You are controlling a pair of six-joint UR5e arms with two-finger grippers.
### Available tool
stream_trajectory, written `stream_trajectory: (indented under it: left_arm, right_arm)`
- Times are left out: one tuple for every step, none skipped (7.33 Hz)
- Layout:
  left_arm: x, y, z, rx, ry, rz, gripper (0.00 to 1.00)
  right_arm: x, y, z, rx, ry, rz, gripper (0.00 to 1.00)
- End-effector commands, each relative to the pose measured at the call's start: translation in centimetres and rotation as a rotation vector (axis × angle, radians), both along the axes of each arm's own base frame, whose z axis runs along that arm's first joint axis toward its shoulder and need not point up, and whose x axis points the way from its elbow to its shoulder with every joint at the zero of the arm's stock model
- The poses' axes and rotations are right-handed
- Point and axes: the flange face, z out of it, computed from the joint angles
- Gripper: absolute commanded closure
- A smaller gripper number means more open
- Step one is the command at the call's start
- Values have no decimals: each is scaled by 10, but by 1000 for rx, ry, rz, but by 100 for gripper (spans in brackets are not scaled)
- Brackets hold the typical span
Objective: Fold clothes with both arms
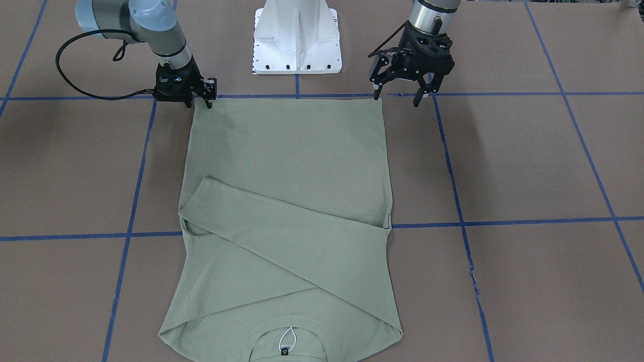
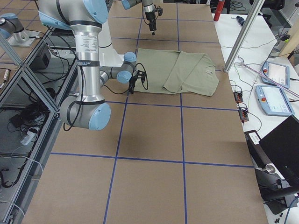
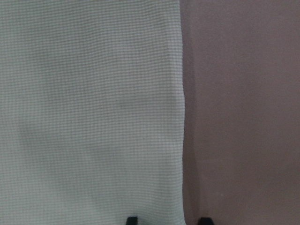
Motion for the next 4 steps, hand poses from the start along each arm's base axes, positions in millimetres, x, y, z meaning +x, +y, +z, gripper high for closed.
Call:
stream_trajectory:
  left_arm:
    - [0,0,0,0,-1,0,2]
    - [0,0,0,0,-1,0,2]
    - [0,0,0,0,-1,0,2]
    - [2,0,8,-10,-15,1,2]
  right_arm:
    - [1,1,-2,-1,-3,-2,96]
    - [2,0,-4,1,-11,0,100]
    - [4,2,-11,4,-24,-3,100]
    - [7,1,-15,6,-34,1,100]
